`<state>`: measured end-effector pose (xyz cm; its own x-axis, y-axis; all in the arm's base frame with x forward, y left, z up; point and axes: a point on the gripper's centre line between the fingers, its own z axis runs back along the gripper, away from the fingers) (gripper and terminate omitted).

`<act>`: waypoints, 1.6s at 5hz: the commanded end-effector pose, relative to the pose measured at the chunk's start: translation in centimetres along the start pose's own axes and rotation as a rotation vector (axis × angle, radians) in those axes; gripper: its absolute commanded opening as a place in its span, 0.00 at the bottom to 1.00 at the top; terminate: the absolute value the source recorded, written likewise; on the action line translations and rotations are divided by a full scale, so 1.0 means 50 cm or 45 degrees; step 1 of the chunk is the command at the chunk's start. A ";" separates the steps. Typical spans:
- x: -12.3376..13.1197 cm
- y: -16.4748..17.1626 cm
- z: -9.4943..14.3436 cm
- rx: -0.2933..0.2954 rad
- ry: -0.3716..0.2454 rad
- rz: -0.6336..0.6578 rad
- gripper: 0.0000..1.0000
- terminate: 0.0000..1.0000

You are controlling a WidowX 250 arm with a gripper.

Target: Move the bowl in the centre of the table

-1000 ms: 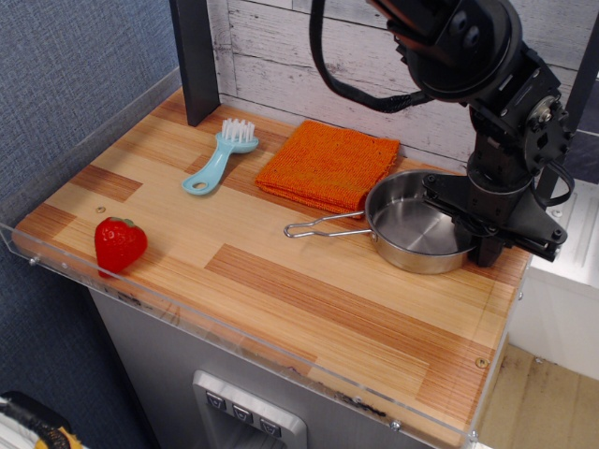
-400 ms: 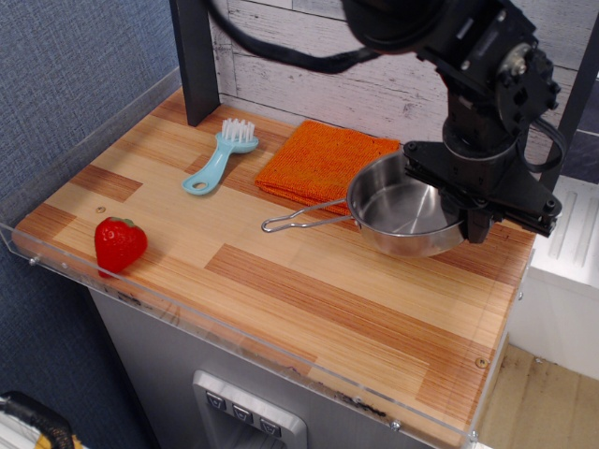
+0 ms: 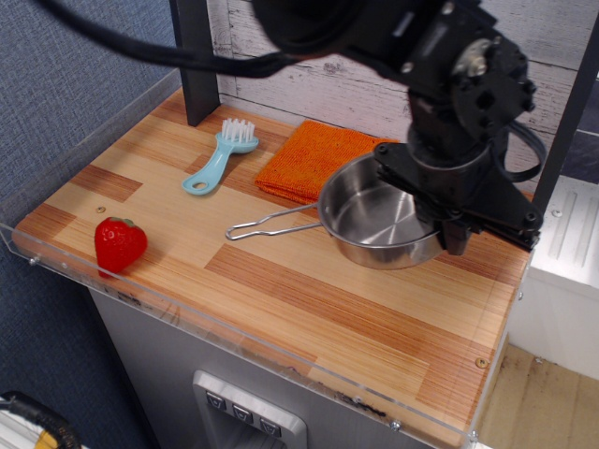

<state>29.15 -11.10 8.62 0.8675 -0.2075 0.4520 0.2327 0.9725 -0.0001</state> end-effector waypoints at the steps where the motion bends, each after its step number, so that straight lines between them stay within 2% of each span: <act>1: -0.055 0.068 -0.019 -0.042 0.091 0.000 0.00 0.00; 2: -0.078 0.098 -0.033 -0.064 0.163 -0.006 0.00 0.00; 3: -0.094 0.114 -0.047 -0.110 0.204 -0.010 0.00 0.00; 5: -0.117 0.111 -0.079 -0.228 0.248 -0.017 0.00 0.00; 6: -0.101 0.098 -0.070 -0.224 0.235 -0.078 1.00 0.00; 7: -0.067 0.083 -0.040 -0.194 0.163 -0.134 1.00 0.00; 8: -0.002 0.083 0.024 -0.151 -0.004 -0.162 1.00 0.00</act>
<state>29.28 -6.60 8.58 0.8484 -0.3193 0.4223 0.3770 0.9244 -0.0583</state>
